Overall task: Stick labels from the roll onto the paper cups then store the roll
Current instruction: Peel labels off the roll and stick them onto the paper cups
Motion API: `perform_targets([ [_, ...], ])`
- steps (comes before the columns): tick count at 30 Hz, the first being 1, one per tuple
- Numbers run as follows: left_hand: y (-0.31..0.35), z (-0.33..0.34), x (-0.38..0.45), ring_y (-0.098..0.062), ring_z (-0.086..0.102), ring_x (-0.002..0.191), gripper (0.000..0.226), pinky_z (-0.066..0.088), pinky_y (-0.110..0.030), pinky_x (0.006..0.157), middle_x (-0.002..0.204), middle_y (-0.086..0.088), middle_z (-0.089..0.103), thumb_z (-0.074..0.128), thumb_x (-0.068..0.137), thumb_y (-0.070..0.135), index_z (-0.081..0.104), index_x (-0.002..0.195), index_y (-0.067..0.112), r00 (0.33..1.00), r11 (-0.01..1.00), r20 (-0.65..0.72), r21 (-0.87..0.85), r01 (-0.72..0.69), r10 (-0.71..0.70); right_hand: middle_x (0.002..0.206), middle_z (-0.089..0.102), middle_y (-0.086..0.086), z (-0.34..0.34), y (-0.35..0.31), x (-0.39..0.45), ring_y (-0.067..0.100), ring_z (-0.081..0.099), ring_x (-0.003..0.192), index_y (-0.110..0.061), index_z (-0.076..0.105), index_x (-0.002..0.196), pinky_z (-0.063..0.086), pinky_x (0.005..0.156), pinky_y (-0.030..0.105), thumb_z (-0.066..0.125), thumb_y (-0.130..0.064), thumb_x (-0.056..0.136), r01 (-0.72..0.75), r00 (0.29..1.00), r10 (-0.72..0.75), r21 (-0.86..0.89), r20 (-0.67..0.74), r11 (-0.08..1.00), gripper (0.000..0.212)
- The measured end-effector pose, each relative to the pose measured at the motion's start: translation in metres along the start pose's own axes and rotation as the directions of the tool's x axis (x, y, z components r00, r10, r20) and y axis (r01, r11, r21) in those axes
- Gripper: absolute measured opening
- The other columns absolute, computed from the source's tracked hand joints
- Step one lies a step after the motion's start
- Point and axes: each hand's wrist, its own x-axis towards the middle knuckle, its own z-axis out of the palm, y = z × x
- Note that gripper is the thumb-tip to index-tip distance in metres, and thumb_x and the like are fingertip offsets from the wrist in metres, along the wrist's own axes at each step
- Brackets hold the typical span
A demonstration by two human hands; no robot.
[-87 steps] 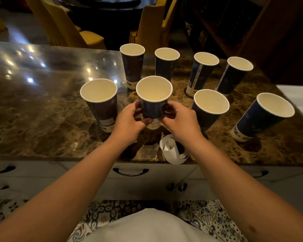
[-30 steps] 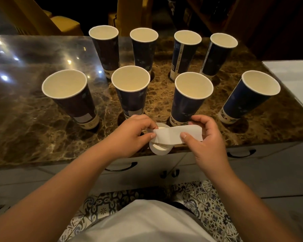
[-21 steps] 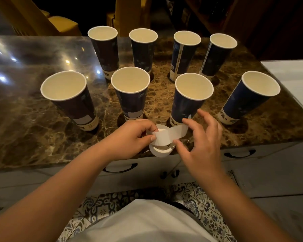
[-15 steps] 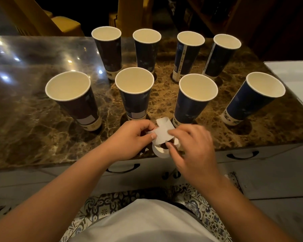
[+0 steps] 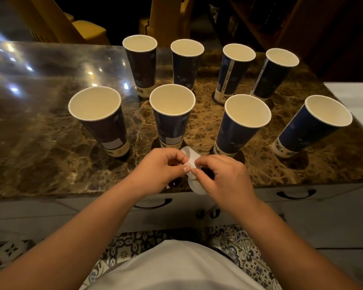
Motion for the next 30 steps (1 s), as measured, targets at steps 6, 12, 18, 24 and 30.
perform_targets([
  [6,-0.003,0.002,-0.001,-0.036,0.063,0.084,0.010,0.054,-0.054,0.077,0.088,-0.014,0.071,0.064,0.091,0.018,0.074,0.092,0.020,0.999,0.998,0.022,0.025,-0.050,0.049,0.088,0.075,-0.003,-0.005,-0.001,0.001,0.010,0.068,0.079,-0.017,0.076,0.095,0.055,0.064,0.027,0.070,-0.029,0.086,0.058,0.998,-0.055,-0.074,0.037,0.996,0.016],
  [12,-0.001,0.005,-0.002,-0.023,0.064,0.082,0.012,0.055,-0.043,0.079,0.086,-0.004,0.072,0.063,0.092,0.017,0.074,0.092,0.020,0.997,0.995,0.012,0.064,-0.080,0.079,0.084,0.076,-0.003,-0.009,-0.003,0.003,0.010,0.068,0.076,-0.018,0.077,0.091,0.053,0.060,0.025,0.069,-0.028,0.086,0.056,0.998,-0.055,-0.058,0.022,0.997,0.014],
  [18,-0.002,0.009,-0.004,-0.009,0.064,0.078,0.015,0.055,-0.025,0.073,0.084,0.007,0.072,0.063,0.092,0.018,0.074,0.089,0.029,0.995,0.992,-0.003,0.076,-0.101,0.102,0.079,0.075,-0.003,-0.010,0.001,0.001,0.012,0.066,0.069,-0.018,0.074,0.083,0.050,0.059,0.028,0.062,-0.035,0.091,0.161,0.987,-0.159,-0.201,0.028,0.966,0.023],
  [24,-0.001,0.010,-0.006,-0.011,0.062,0.068,0.018,0.055,-0.030,0.064,0.076,0.008,0.069,0.064,0.092,0.018,0.071,0.086,0.033,0.995,0.998,-0.080,0.044,-0.052,0.055,0.070,0.069,-0.004,-0.008,-0.003,0.002,0.010,0.060,0.061,-0.017,0.071,0.076,0.041,0.052,0.022,0.066,-0.027,0.087,0.045,0.998,-0.051,-0.153,-0.036,0.987,0.016],
  [30,-0.003,0.014,-0.010,-0.023,0.064,0.074,0.012,0.056,-0.034,0.065,0.082,0.002,0.069,0.061,0.094,0.017,0.068,0.091,0.026,0.981,1.000,-0.195,0.021,0.003,0.001,0.061,0.061,-0.011,-0.016,0.000,0.001,0.007,0.058,0.058,-0.021,0.069,0.072,0.049,0.050,0.025,0.062,-0.018,0.085,-0.323,0.928,0.356,0.242,-0.110,0.915,0.015],
])
